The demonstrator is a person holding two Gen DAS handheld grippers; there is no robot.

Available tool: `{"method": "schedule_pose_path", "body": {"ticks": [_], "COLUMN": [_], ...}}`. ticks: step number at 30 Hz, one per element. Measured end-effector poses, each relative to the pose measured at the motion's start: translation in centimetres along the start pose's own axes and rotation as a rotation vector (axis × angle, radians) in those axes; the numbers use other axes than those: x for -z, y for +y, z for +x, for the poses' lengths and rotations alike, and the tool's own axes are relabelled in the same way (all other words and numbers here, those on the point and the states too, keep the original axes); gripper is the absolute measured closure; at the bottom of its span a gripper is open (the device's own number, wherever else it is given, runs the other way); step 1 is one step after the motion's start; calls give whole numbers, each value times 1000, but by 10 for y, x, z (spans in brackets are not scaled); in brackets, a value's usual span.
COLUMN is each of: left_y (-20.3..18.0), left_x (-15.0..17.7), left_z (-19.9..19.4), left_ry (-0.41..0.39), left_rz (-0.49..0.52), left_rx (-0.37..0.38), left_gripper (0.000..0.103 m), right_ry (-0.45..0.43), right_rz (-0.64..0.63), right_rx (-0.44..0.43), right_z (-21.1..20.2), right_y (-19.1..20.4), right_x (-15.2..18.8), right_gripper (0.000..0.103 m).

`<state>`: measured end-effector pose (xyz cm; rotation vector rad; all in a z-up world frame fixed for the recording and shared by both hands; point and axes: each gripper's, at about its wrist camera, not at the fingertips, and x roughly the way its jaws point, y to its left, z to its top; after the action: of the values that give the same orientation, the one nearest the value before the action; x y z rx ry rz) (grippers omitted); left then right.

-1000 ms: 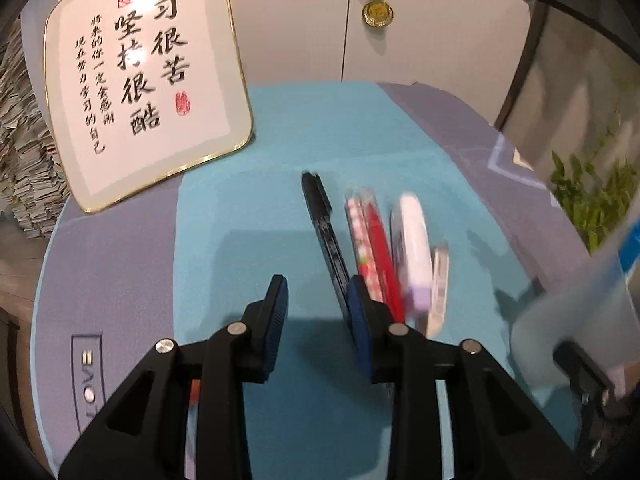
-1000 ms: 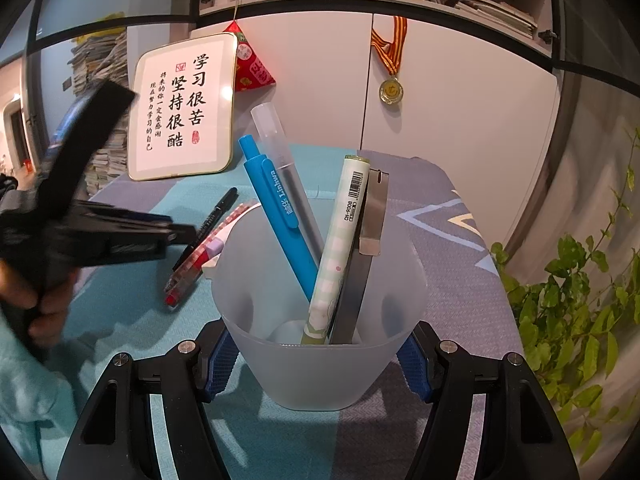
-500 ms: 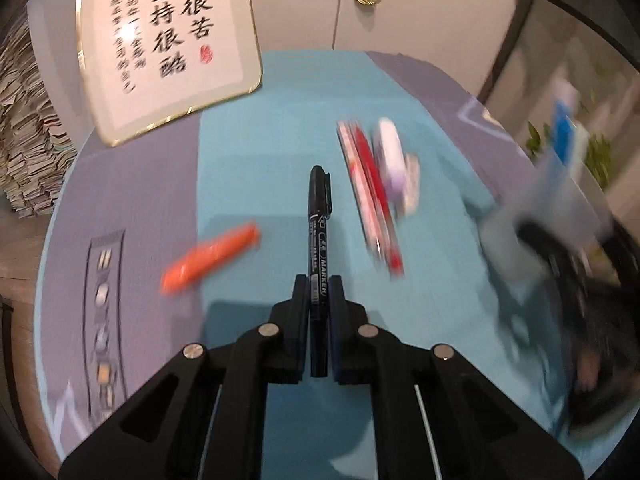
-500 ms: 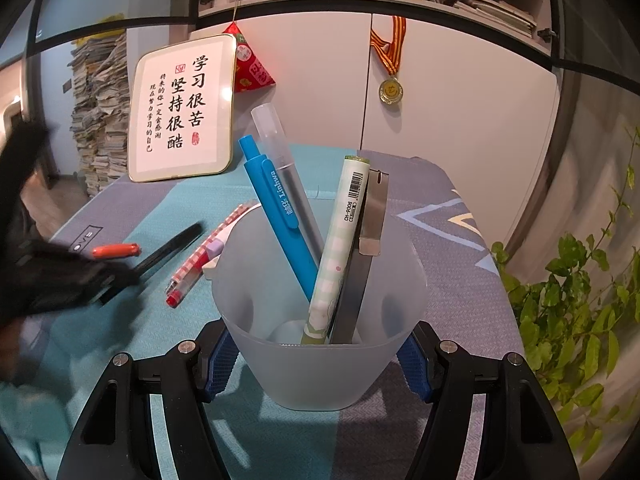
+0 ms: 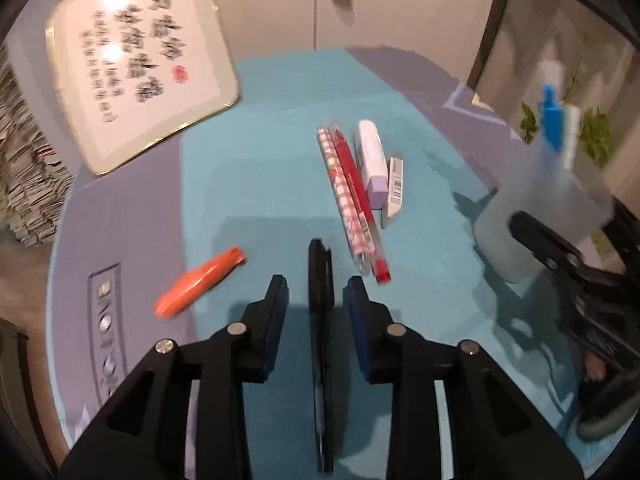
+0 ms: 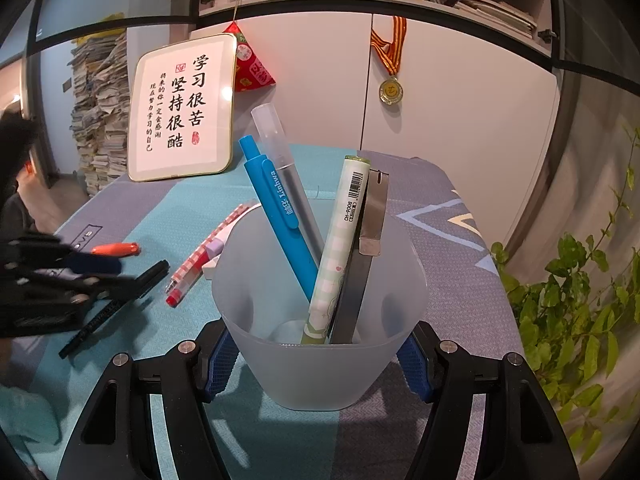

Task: Organize stationery
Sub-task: 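Lift the black marker with the left tool and drop it into the cup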

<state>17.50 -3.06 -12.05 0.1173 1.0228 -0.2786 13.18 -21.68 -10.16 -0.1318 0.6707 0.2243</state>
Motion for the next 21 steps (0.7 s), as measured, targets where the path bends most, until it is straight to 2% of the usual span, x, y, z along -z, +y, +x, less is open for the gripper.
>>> {"method": "schedule_pose_path", "body": {"ticks": [1, 4, 5, 6, 9, 11, 21], "left_y": [0, -2, -1, 0, 4, 2, 2], "left_x": [-3, -10, -13, -14, -15, -13, -9], "left_z": [8, 13, 15, 15, 10, -6, -117], "left_ry": [25, 18, 24, 25, 26, -13, -328], "left_rz": [2, 21, 8, 1, -24, -22, -42], "left_rx": [0, -16, -10, -7, 8, 7, 49], "left_gripper": [75, 75, 78, 90, 91, 91, 92], "right_ry": [0, 3, 4, 5, 3, 4, 1], "right_rz": [1, 5, 5, 5, 6, 5, -2], "right_rx": [-1, -9, -10, -9, -10, -10, 0], "right_z": [0, 0, 1, 1, 1, 1, -1], "right_y": [-1, -2, -2, -2, -2, -2, 0], "right_x": [0, 0, 0, -1, -1, -1, 0], "right_gripper": [34, 34, 34, 34, 34, 34, 34]}}
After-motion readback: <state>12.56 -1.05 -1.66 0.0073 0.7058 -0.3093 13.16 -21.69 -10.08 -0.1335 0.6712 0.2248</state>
